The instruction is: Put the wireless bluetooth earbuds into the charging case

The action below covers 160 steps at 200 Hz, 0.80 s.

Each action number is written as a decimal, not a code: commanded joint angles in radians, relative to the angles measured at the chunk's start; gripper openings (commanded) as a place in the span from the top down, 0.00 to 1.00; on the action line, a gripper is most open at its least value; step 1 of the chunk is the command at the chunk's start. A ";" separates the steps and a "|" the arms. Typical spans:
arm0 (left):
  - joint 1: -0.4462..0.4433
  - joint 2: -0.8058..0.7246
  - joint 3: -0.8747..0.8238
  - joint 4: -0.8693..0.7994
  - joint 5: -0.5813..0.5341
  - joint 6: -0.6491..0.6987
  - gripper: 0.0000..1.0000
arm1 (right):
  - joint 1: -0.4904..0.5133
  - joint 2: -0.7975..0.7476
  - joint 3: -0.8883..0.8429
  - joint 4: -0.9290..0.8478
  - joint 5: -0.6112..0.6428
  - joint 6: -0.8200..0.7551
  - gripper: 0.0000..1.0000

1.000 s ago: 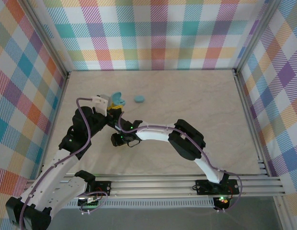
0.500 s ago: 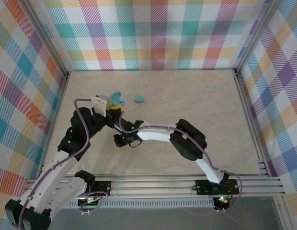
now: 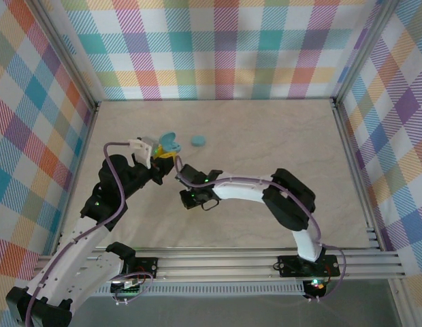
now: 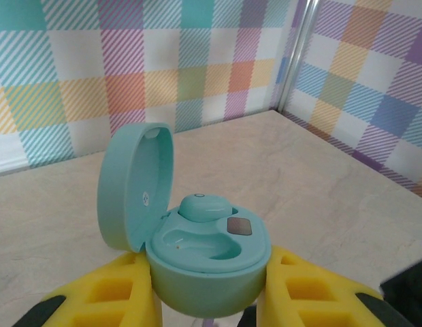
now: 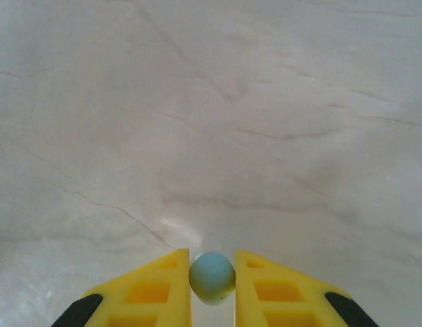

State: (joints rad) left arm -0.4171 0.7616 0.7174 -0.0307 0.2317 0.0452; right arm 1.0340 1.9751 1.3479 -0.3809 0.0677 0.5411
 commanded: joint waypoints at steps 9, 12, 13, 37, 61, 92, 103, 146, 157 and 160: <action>-0.009 -0.019 -0.047 0.095 0.090 0.003 1.00 | -0.065 -0.151 -0.102 -0.006 0.033 0.011 0.81; -0.009 -0.018 -0.051 0.102 0.100 0.003 1.00 | -0.072 -0.165 -0.113 -0.008 0.035 0.012 0.81; -0.009 -0.019 -0.052 0.104 0.103 0.004 1.00 | -0.074 -0.170 -0.117 -0.008 0.034 0.012 0.81; -0.010 -0.012 -0.064 0.139 0.158 0.017 1.00 | -0.135 -0.267 -0.189 -0.015 0.028 0.024 0.81; -0.009 -0.002 -0.062 0.152 0.220 0.040 1.00 | -0.197 -0.353 -0.224 -0.032 0.020 0.018 0.81; -0.010 0.001 -0.079 0.185 0.277 0.059 1.00 | -0.271 -0.454 -0.219 -0.088 0.022 -0.022 0.80; -0.010 0.004 -0.095 0.206 0.294 0.063 1.00 | -0.303 -0.484 -0.209 -0.115 0.013 -0.041 0.80; -0.010 0.048 -0.105 0.232 0.379 0.116 1.00 | -0.385 -0.607 -0.171 -0.202 0.003 -0.105 0.79; -0.011 0.063 -0.105 0.251 0.389 0.128 1.00 | -0.389 -0.630 -0.161 -0.213 -0.004 -0.131 0.77; -0.011 0.066 -0.105 0.258 0.392 0.131 1.00 | -0.391 -0.633 -0.155 -0.220 -0.005 -0.136 0.77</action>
State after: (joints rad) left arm -0.4175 0.8085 0.6197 0.1429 0.5526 0.1265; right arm 0.6525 1.4014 1.1469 -0.5354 0.0864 0.4782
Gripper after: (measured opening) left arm 0.311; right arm 0.218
